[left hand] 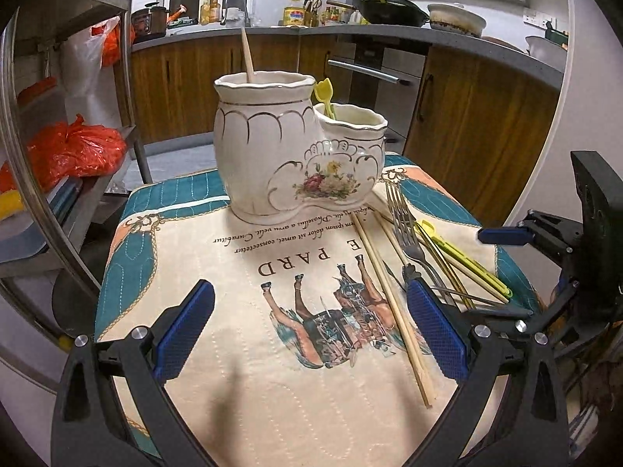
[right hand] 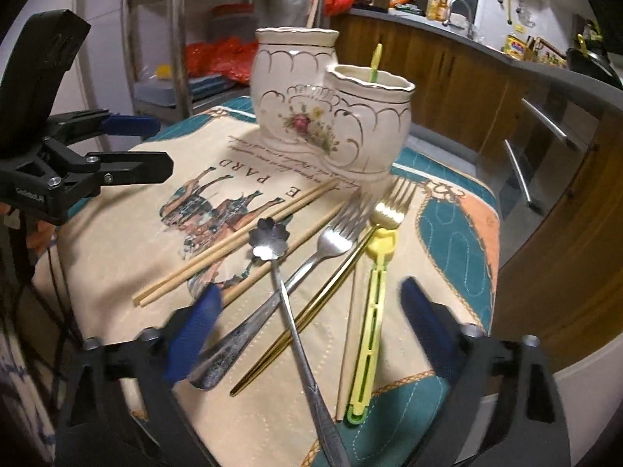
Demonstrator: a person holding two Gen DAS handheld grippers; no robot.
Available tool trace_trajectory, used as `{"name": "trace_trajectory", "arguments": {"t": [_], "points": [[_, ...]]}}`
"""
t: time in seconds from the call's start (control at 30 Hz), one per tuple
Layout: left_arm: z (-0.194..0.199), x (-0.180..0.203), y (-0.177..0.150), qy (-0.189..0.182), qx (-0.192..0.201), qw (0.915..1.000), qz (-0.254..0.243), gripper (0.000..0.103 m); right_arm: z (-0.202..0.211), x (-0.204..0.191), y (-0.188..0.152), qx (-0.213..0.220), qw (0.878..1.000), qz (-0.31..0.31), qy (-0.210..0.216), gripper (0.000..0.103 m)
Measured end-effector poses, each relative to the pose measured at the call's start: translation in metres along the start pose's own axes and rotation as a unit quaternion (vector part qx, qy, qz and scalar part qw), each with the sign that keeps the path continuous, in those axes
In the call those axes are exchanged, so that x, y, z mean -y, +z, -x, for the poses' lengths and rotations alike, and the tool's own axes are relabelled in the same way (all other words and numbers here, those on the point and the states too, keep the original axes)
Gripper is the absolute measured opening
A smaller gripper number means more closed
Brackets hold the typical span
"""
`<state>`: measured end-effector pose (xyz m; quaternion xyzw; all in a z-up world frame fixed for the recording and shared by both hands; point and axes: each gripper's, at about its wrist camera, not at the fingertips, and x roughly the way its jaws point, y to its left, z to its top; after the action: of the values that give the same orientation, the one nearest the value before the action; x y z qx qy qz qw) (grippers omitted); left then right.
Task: Organize utensils
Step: 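Grasp the flower-shaped spoon with the right tool while the left tool grasps another wooden chopstick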
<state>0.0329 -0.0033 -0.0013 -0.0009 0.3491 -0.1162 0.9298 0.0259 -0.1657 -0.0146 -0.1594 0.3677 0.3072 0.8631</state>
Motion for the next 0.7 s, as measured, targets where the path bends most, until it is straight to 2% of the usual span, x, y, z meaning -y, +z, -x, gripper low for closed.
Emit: {"name": "trace_trajectory", "arguments": {"t": [0.03,0.23,0.5,0.7], "points": [[0.0,0.0,0.0,0.0,0.0,1.0,0.0,0.097,-0.001,0.0,0.001,-0.004,1.0,0.002,0.002,0.066],[-0.001,0.0,0.0,-0.003,0.0,1.0,0.004,0.097,-0.002,-0.002,0.002,-0.022,0.999,0.022,0.026,0.036],[-0.002,0.003,-0.001,-0.006,-0.004,1.0,0.005,0.097,-0.015,-0.012,0.013,-0.031,0.998,0.04,0.039,0.024],[-0.001,0.001,-0.001,-0.007,-0.001,0.9999,0.011,0.097,-0.025,-0.016,0.019,-0.045,0.996,0.068,0.032,0.014]]}}
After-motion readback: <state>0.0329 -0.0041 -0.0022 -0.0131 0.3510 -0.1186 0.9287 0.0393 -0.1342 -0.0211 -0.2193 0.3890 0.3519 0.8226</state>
